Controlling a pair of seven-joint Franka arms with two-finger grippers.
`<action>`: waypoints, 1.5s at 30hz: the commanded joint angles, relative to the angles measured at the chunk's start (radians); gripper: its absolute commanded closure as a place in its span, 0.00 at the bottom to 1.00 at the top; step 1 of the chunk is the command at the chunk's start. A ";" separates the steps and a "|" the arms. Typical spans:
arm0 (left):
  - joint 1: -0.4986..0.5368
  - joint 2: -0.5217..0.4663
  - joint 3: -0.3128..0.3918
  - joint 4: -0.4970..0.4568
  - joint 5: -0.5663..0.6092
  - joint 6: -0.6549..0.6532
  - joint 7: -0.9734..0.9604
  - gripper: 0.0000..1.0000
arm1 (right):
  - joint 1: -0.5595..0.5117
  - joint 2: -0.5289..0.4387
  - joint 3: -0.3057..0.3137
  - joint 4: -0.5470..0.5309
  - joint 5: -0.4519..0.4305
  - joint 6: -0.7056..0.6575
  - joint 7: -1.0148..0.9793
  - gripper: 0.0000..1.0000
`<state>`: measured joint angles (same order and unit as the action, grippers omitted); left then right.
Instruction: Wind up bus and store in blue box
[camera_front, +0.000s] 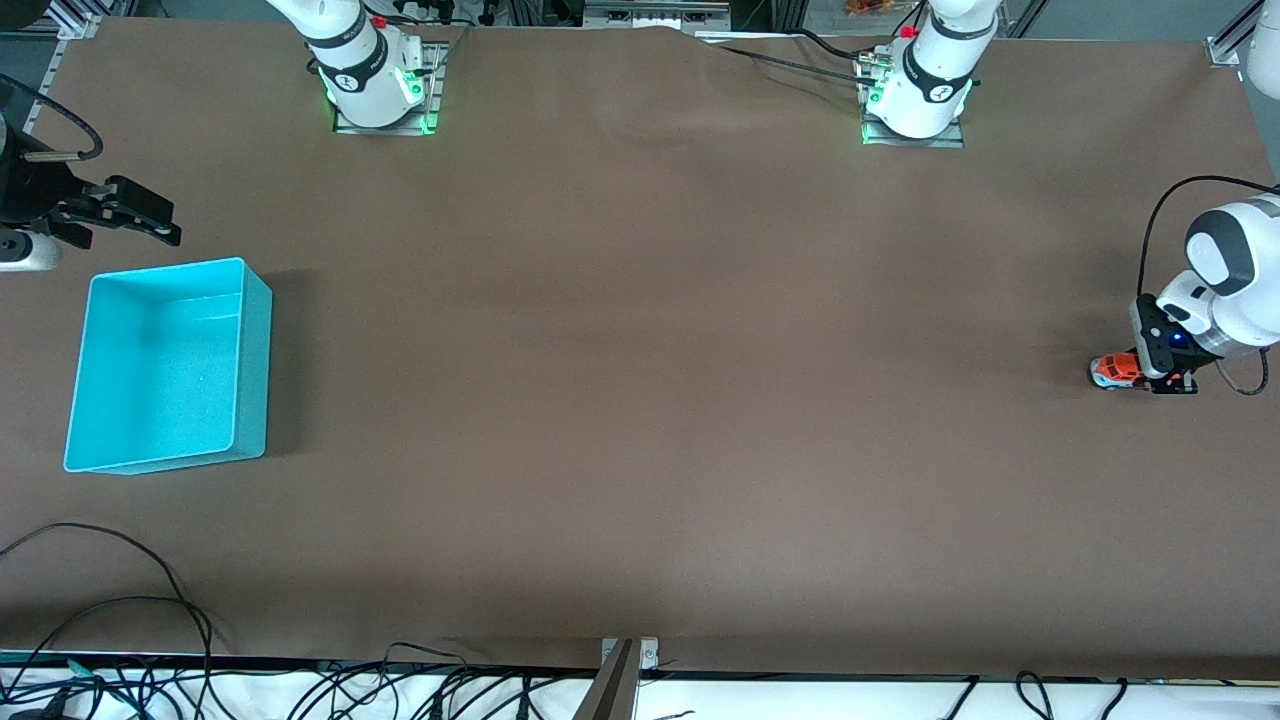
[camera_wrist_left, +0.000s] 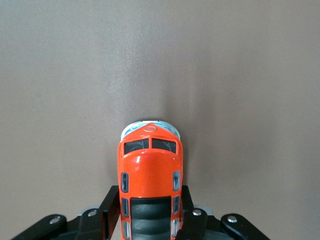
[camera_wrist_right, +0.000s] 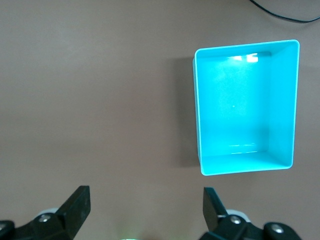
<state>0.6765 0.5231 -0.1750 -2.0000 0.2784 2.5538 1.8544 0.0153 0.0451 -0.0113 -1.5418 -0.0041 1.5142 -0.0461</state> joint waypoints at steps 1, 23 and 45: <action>0.040 0.121 0.005 0.013 0.039 0.019 0.043 0.72 | -0.005 0.009 -0.001 0.020 0.016 -0.008 0.008 0.00; 0.044 0.118 0.000 0.023 0.030 0.019 0.065 0.17 | -0.005 0.009 -0.001 0.020 0.015 -0.008 0.008 0.00; 0.031 -0.095 -0.090 0.049 0.025 -0.133 -0.007 0.00 | -0.005 0.009 -0.001 0.020 0.016 -0.008 0.009 0.00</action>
<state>0.7039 0.5102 -0.2310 -1.9441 0.2784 2.4927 1.8912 0.0152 0.0465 -0.0124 -1.5418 -0.0041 1.5142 -0.0450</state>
